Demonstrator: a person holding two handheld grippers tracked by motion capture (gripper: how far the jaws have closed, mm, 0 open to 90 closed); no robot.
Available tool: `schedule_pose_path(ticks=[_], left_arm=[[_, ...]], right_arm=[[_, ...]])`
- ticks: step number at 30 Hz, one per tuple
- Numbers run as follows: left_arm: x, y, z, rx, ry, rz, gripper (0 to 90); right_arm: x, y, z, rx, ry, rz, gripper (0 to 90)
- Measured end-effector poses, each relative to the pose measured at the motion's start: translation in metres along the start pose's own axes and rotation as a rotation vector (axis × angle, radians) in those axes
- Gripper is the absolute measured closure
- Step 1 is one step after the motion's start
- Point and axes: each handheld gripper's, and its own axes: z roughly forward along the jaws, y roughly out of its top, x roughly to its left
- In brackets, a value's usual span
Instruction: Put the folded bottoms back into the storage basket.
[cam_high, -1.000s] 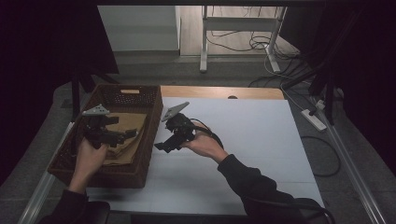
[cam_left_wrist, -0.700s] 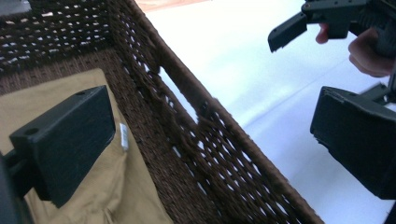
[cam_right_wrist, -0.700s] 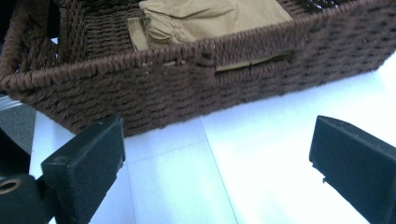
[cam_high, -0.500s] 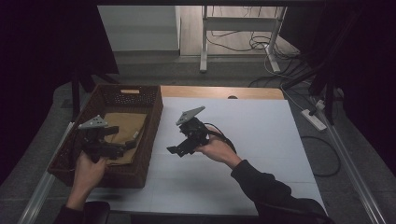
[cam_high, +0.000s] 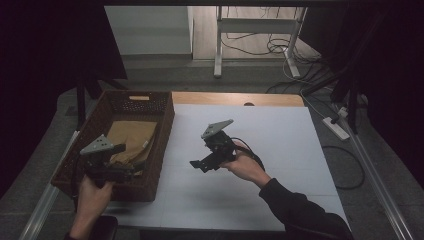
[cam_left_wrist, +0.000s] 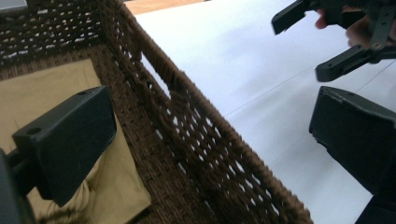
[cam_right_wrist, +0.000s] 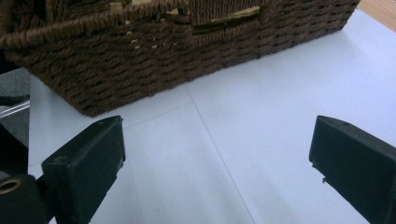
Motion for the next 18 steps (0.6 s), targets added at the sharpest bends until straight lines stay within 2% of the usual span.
schedule_pose_path(ticks=[11, 18], left_arm=[[-0.012, -0.023, -0.005, 0.037, 0.063, 0.006, 0.4], [-0.010, -0.033, -0.012, 0.007, 0.054, -0.022, 0.0]], right_arm=[[0.003, -0.015, -0.018, -0.008, -0.015, 0.011, 3.5], [0.004, -0.025, -0.027, -0.007, -0.028, 0.018, 3.6]])
